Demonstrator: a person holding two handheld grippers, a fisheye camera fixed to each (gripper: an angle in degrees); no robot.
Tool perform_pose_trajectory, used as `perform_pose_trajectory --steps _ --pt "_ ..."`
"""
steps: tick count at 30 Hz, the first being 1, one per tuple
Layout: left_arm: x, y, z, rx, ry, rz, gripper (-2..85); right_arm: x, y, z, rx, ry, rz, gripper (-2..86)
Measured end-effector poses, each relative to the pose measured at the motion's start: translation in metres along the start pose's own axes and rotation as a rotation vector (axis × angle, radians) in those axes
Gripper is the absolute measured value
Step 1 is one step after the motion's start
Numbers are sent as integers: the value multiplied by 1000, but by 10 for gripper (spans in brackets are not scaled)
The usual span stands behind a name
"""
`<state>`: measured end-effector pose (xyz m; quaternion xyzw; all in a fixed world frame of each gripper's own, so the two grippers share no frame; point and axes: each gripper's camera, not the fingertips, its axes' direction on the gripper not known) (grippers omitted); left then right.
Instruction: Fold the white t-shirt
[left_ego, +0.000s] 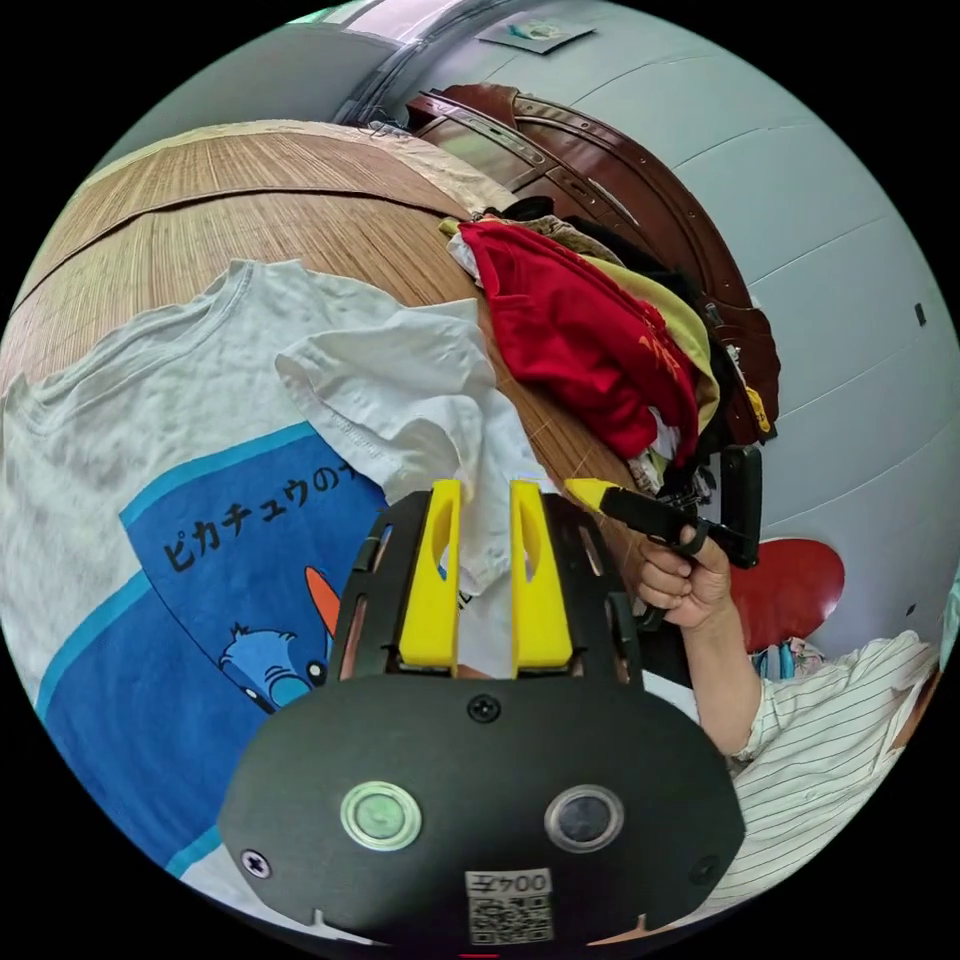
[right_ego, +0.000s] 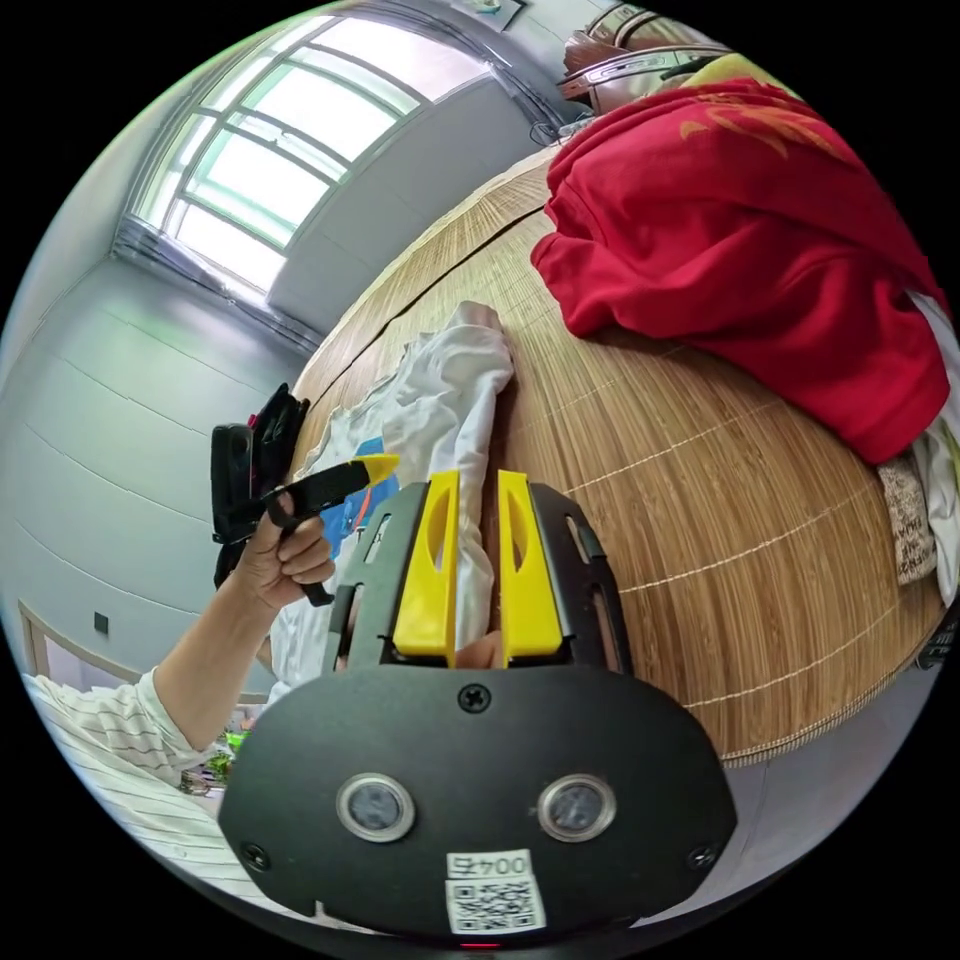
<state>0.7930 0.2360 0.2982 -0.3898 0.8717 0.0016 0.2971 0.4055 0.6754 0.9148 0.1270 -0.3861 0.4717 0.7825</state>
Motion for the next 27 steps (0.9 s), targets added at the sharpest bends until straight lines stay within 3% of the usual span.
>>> perform_pose_trajectory --steps 6,10,13,21,24,27 --pt "23 9 -8 42 29 -168 9 18 -9 -21 17 -24 15 63" --pt "8 24 5 -10 -70 -329 6 29 -12 -31 20 -31 31 62" --pt "-15 40 22 -5 84 -456 8 31 -13 -37 12 -18 20 63" --pt "58 64 11 265 124 -280 7 17 -12 -43 -38 89 -115 84" --pt "66 58 66 -5 17 -282 6 11 -12 -35 -99 133 -154 87" --pt "69 63 72 10 81 -300 6 2 -8 -30 -140 290 -212 86"
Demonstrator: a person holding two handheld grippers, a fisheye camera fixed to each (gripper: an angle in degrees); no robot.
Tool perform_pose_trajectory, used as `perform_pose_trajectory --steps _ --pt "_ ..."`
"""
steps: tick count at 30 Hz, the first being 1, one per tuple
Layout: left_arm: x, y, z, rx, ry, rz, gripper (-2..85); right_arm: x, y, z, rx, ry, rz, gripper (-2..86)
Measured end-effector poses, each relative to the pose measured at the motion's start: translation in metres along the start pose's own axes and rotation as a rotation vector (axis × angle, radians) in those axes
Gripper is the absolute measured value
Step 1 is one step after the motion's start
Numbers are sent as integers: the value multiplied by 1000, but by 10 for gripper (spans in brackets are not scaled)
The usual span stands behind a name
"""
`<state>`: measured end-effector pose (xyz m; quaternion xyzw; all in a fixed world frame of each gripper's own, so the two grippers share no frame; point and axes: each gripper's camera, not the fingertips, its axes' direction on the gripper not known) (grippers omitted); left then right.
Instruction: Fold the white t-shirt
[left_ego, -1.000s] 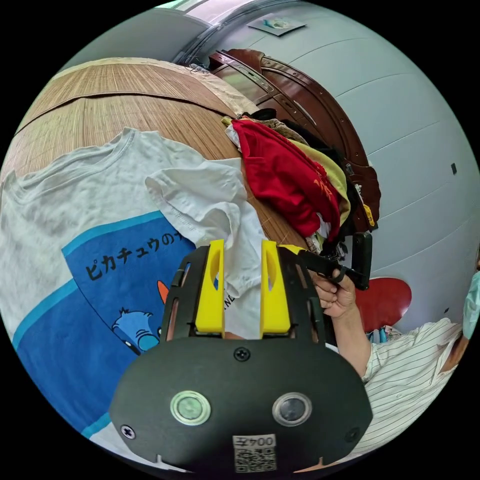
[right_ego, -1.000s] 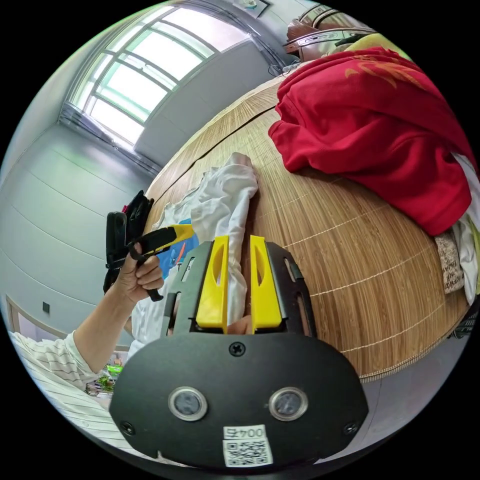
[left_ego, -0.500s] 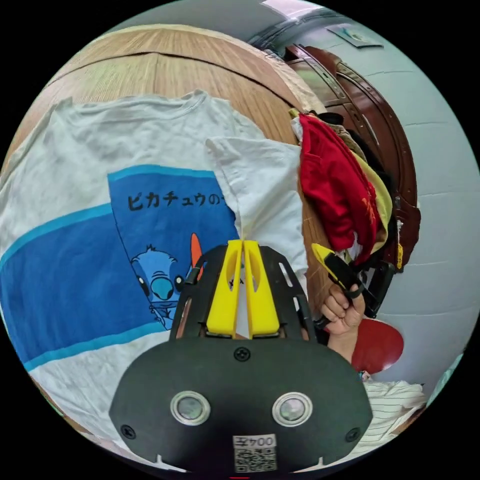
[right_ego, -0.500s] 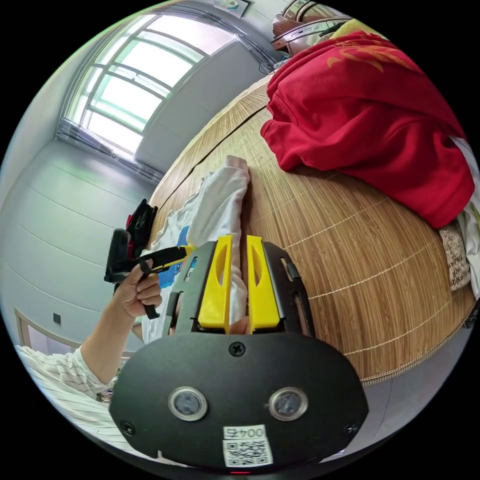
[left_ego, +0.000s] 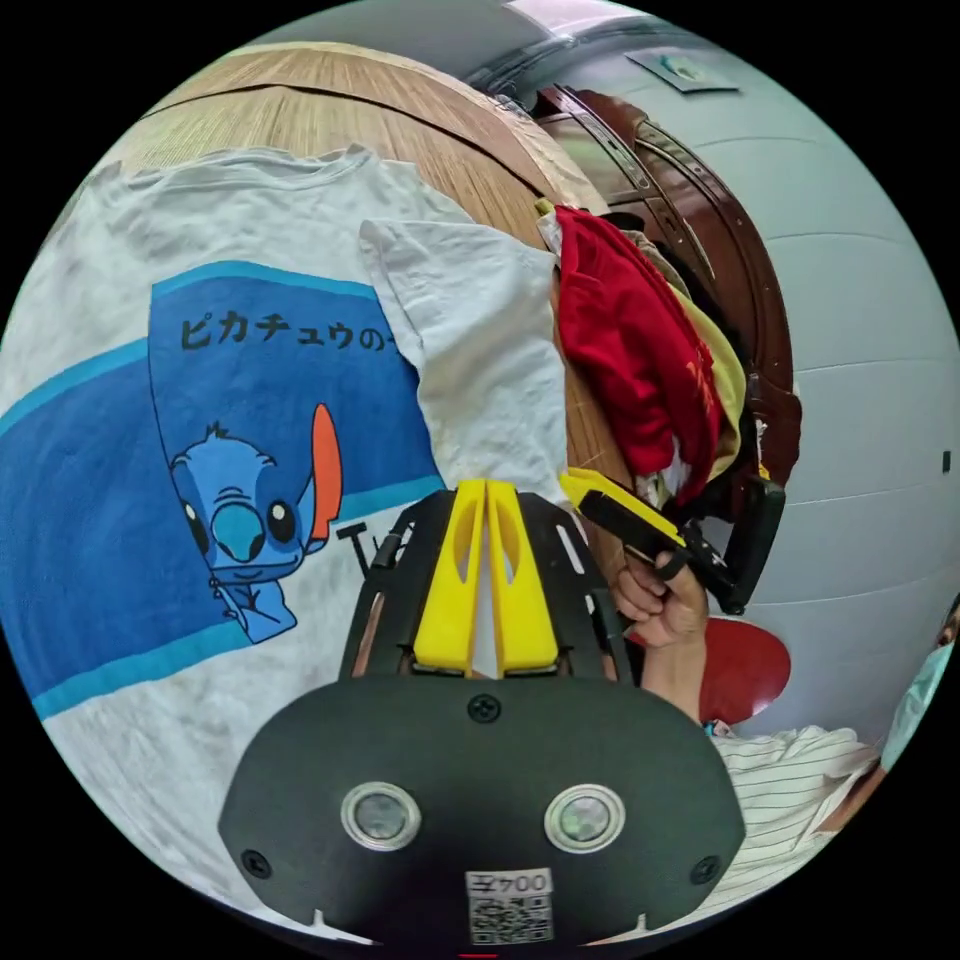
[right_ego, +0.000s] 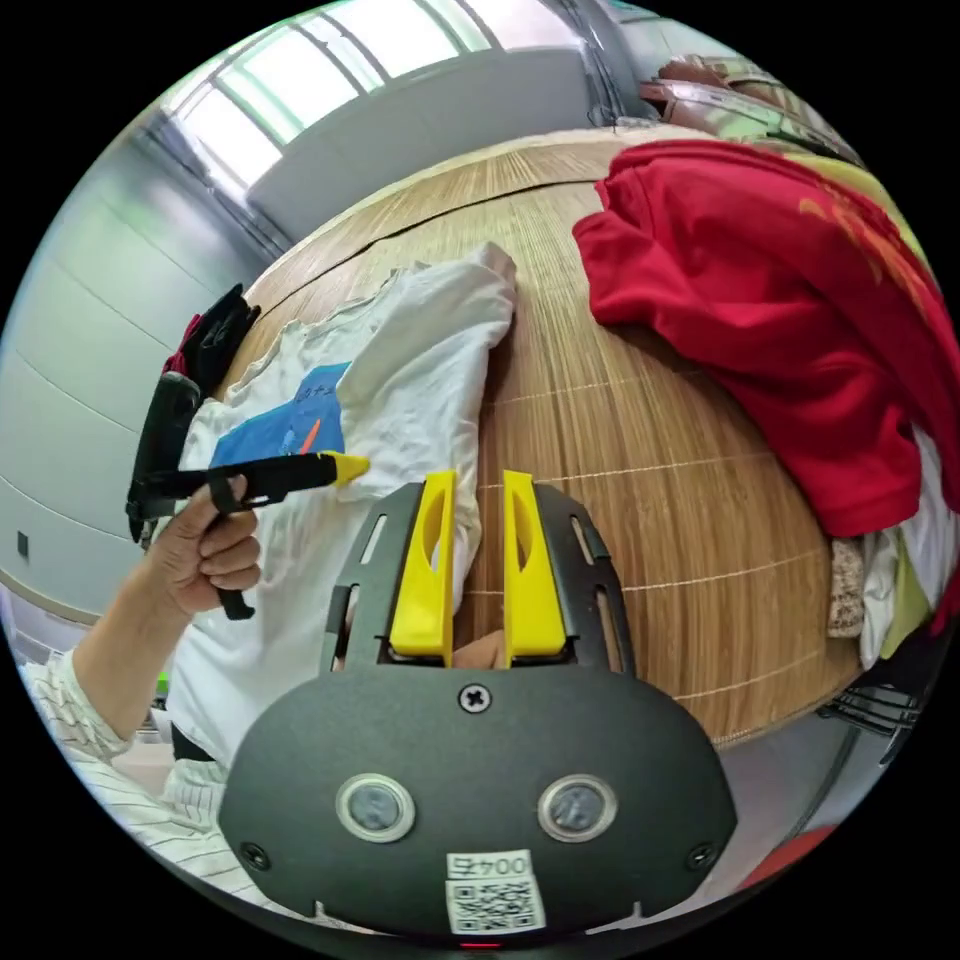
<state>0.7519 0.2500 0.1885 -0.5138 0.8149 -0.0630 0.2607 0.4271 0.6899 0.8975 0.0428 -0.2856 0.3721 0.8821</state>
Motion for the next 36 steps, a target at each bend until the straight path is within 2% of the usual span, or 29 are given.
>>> perform_pose_trajectory --steps 2,4,6,8,13,15,21,23,28,32,36 --pt "23 -1 -11 51 -41 82 9 0 5 -16 77 48 2 80" --pt "59 -21 -21 101 -119 218 18 6 10 -35 188 -8 31 71" --pt "85 -48 -19 121 -223 309 33 16 12 -46 269 -215 51 65" --pt "110 -83 -6 91 -311 409 59 15 6 -35 202 -262 56 65" --pt "166 -153 76 -149 -592 678 110 3 -4 -6 -2 -153 21 64" --pt "176 -162 101 -221 -633 727 113 1 -6 -2 -30 -113 3 61" --pt "184 -178 147 -358 -612 742 94 9 -7 -3 -44 -130 28 53" --pt "179 -183 151 -367 -626 717 70 11 -7 -4 -46 -131 29 51" --pt "167 -210 149 -361 -513 648 20 16 -5 -5 -50 -129 49 43" --pt "164 -225 161 -374 -545 656 15 18 -4 -6 -54 -119 57 28" --pt "162 -234 176 -347 -673 690 18 22 -3 -6 -60 -125 80 7"
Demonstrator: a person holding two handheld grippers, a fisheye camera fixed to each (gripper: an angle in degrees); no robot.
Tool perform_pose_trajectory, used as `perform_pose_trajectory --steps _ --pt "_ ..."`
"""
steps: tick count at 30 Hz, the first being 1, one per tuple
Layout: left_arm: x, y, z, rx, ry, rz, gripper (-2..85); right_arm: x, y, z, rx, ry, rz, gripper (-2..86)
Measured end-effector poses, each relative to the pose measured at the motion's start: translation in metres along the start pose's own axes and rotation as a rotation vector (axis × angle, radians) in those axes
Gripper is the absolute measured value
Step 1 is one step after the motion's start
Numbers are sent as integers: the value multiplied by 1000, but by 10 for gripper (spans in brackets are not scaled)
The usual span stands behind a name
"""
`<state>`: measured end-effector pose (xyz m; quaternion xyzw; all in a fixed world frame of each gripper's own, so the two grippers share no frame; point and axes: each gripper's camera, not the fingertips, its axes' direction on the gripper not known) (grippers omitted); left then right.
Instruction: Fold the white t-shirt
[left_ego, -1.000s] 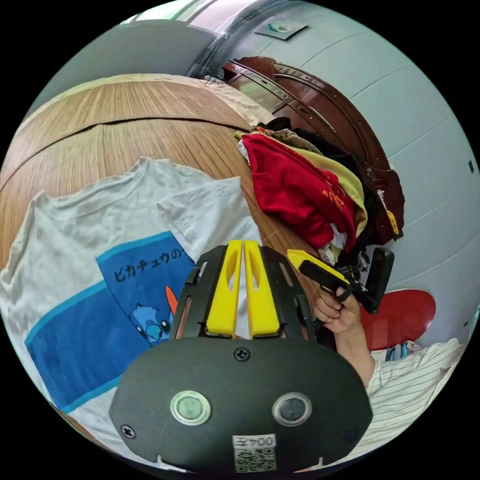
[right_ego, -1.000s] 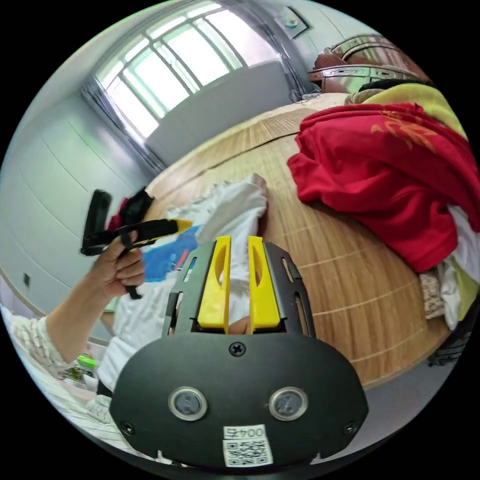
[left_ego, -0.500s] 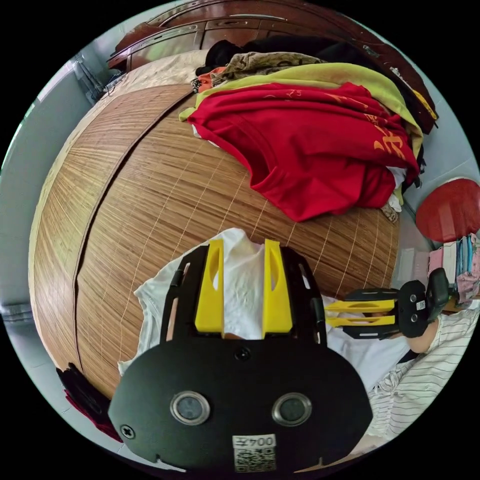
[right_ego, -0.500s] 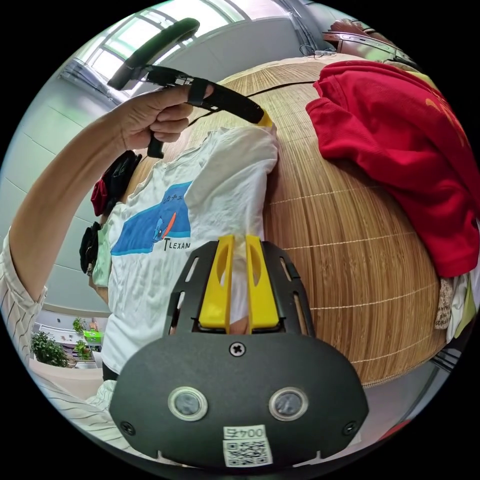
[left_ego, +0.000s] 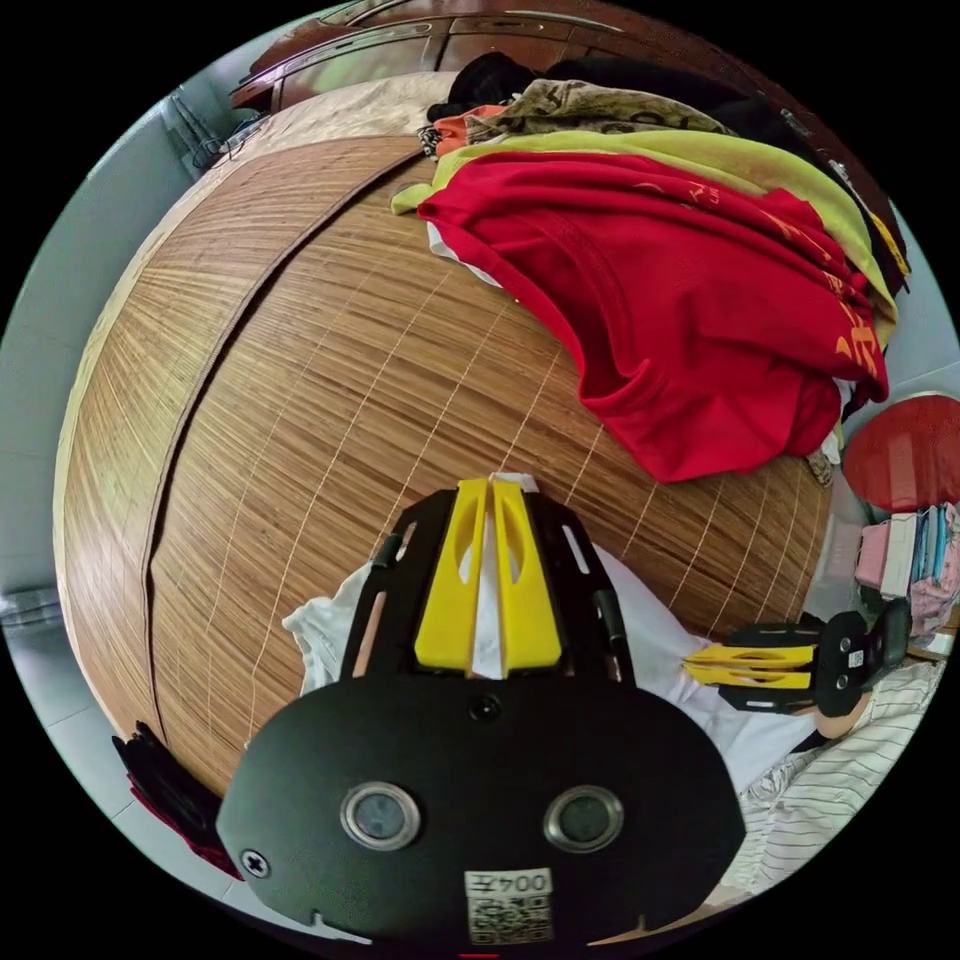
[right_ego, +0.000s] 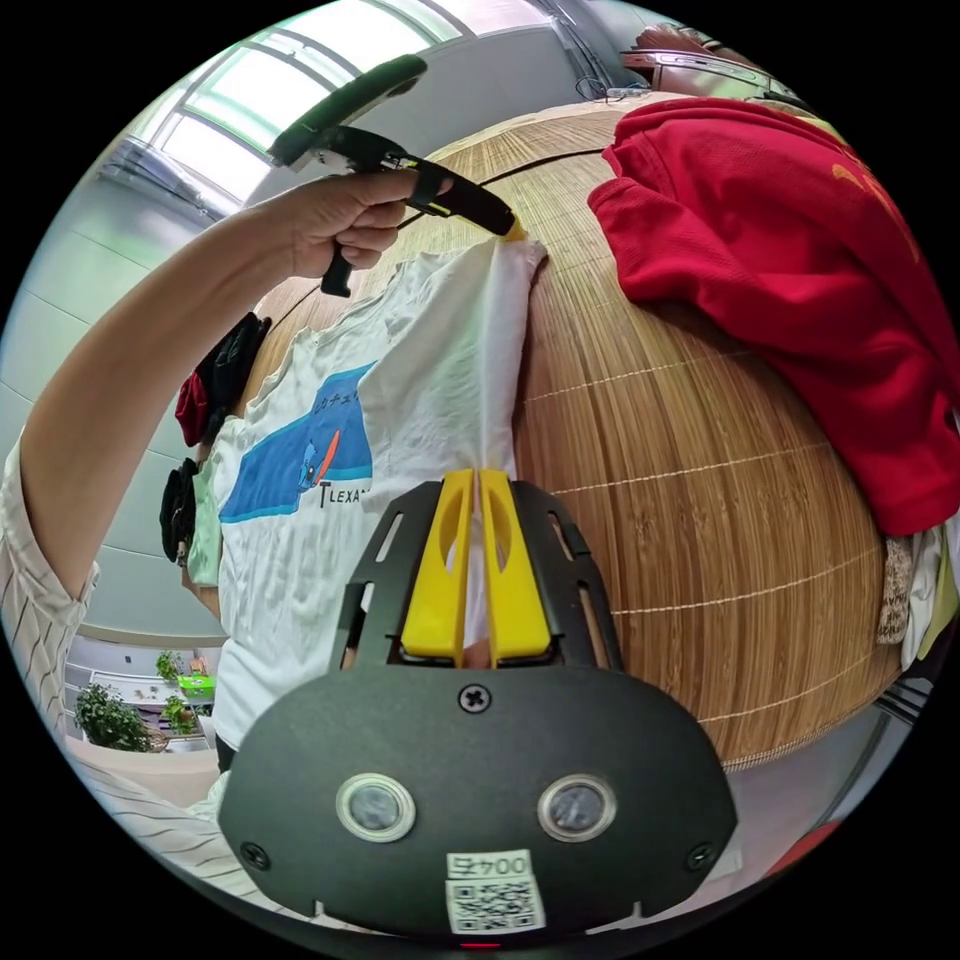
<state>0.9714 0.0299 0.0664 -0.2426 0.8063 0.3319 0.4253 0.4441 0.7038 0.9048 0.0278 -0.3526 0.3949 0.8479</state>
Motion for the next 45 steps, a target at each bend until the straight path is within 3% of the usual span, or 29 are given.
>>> perform_pose_trajectory --steps 3,8,11,13,22,31,45 --pt "-9 0 3 -17 -40 -13 29 -2 2 0 -1 14 -8 3" --pt "-53 31 -28 83 76 -115 41 -4 5 -2 0 12 -15 10" --pt "-100 68 -51 156 58 -278 30 -7 8 -2 1 21 -24 17" --pt "-139 101 -57 184 147 -400 26 -9 10 -2 2 29 -25 20" --pt "-157 222 -29 246 382 -502 23 -37 24 -14 109 99 -103 49" --pt "-234 264 2 327 713 -754 57 -42 26 -5 67 115 -109 51" --pt "-287 294 -5 332 771 -811 67 -32 28 -1 41 75 -69 50"
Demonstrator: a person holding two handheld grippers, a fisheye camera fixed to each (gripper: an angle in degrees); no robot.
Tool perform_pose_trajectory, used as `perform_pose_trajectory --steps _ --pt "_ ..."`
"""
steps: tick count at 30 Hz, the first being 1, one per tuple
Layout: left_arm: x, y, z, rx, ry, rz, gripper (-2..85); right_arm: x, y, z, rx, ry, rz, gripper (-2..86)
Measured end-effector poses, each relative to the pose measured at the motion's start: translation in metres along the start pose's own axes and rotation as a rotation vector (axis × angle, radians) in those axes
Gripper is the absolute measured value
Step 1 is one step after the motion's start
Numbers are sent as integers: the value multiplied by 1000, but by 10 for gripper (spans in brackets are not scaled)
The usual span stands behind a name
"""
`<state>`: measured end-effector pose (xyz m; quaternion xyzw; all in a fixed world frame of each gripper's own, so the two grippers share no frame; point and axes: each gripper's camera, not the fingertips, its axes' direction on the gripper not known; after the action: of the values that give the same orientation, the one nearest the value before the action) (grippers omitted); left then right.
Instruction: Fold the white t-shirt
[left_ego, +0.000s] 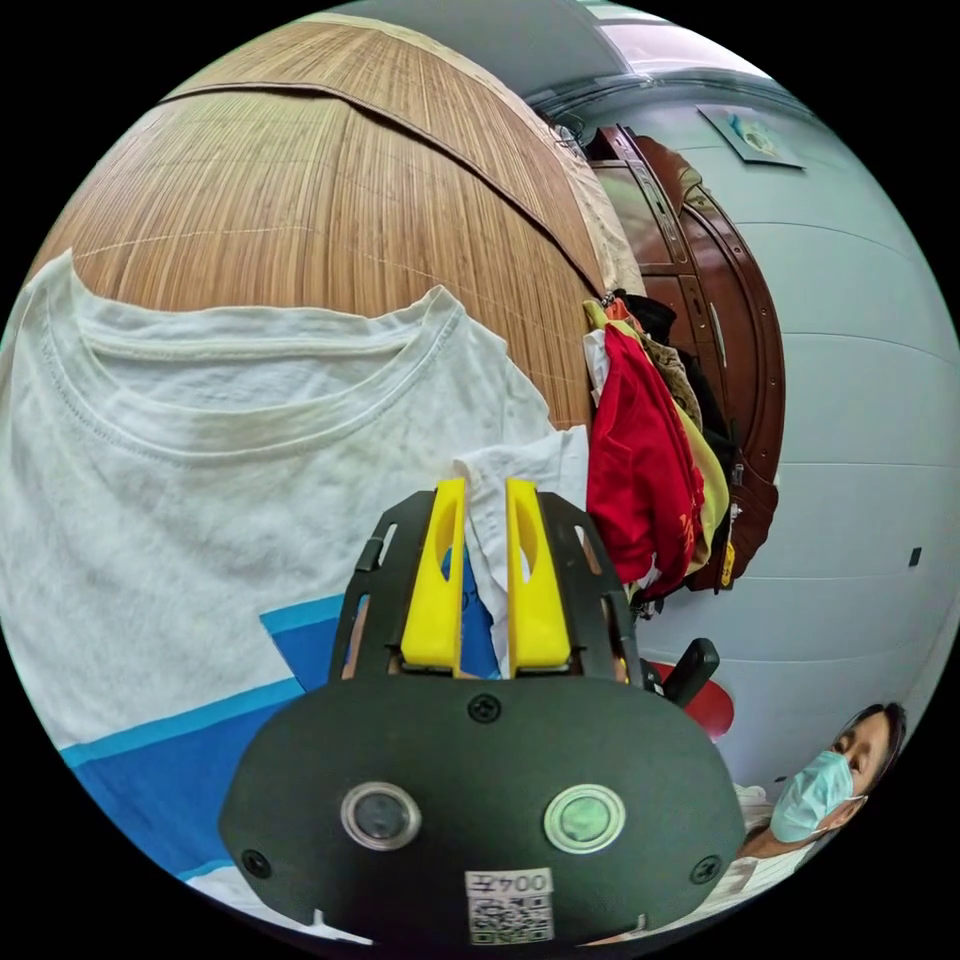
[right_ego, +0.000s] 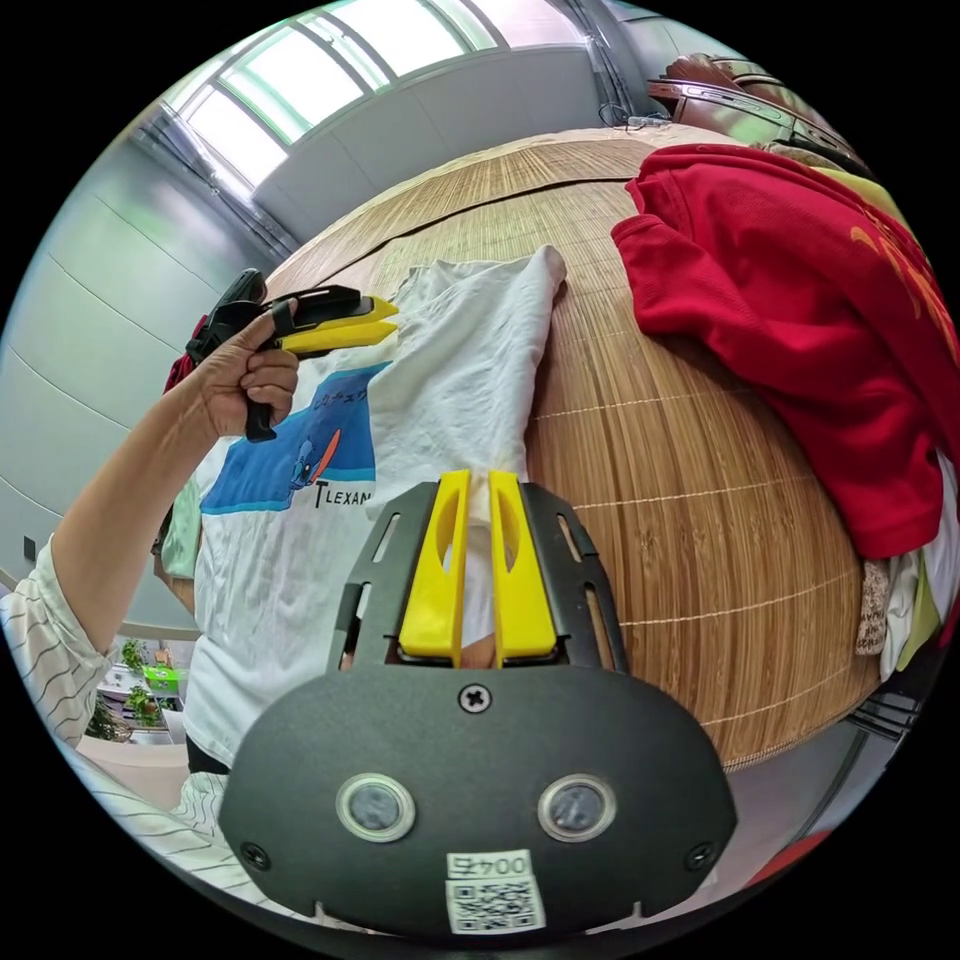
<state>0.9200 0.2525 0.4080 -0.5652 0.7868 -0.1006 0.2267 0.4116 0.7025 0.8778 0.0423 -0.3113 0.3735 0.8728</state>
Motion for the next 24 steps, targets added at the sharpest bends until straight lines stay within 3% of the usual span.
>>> perform_pose_trajectory --steps 9,21,24 --pt "-5 -2 -12 -19 25 -2 38 -1 1 3 -3 -1 8 50" --pt "5 -6 -40 -74 -186 31 13 -1 1 9 -12 -11 22 46" --pt "0 2 -48 -59 -88 -1 24 -3 1 11 -12 -10 21 46"
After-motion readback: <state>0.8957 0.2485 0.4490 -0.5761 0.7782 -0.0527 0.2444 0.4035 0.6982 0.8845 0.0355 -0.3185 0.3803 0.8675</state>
